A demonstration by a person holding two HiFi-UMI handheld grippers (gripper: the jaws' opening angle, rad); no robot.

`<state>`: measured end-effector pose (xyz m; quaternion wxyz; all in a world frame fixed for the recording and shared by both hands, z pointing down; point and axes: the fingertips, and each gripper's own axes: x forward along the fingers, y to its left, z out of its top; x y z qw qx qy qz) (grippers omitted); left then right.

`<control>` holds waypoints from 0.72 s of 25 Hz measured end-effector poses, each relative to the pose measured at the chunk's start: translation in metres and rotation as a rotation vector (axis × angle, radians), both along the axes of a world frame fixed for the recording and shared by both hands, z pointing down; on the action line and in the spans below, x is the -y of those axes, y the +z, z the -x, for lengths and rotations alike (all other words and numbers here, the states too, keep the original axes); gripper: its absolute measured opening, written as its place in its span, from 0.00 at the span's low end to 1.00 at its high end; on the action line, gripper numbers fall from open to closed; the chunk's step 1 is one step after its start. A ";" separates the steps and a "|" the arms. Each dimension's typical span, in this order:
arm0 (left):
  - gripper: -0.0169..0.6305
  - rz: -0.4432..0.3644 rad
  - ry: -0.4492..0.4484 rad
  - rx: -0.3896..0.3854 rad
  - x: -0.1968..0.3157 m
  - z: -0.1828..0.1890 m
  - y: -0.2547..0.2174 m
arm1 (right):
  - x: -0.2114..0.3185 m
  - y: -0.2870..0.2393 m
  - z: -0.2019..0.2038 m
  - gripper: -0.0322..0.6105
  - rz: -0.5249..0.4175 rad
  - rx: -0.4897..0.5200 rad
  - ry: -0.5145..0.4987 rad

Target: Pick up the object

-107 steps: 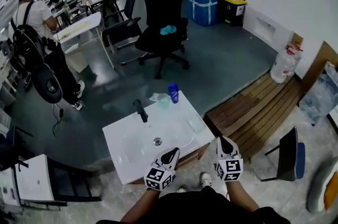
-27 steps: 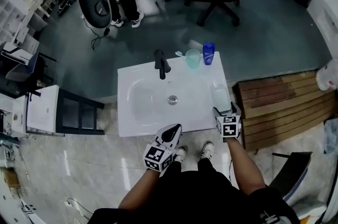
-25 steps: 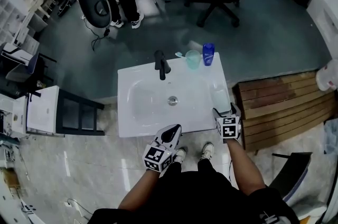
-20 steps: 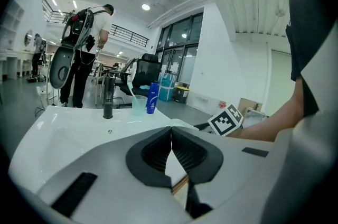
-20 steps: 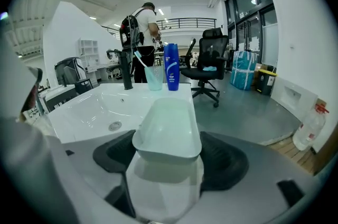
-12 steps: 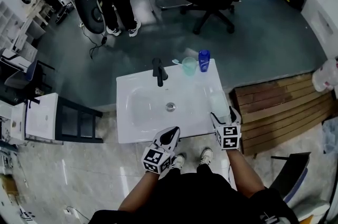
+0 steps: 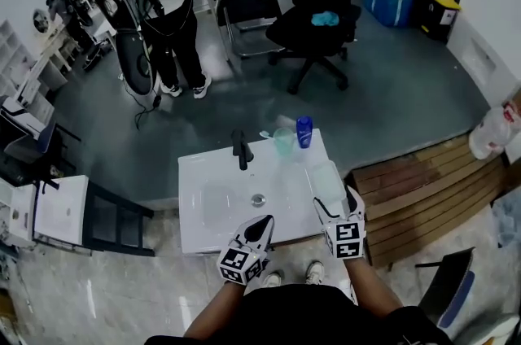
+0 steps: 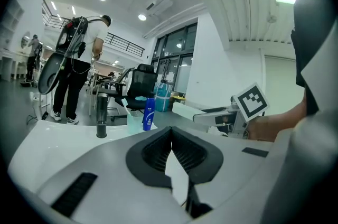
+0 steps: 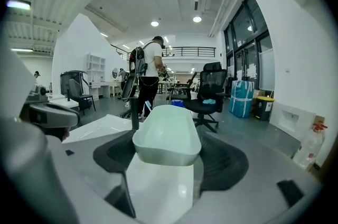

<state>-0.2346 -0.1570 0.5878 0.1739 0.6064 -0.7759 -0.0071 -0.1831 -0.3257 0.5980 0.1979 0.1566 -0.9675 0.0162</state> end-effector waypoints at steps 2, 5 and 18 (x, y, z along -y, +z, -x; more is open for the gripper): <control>0.06 -0.013 0.003 0.007 0.003 0.003 -0.005 | -0.002 -0.014 0.000 0.66 -0.012 0.020 0.005; 0.06 -0.027 0.003 0.021 0.006 0.007 -0.012 | -0.007 -0.035 0.000 0.66 -0.040 0.048 -0.003; 0.06 -0.109 -0.012 0.061 0.006 0.013 -0.041 | -0.016 -0.066 -0.011 0.66 -0.063 0.098 0.016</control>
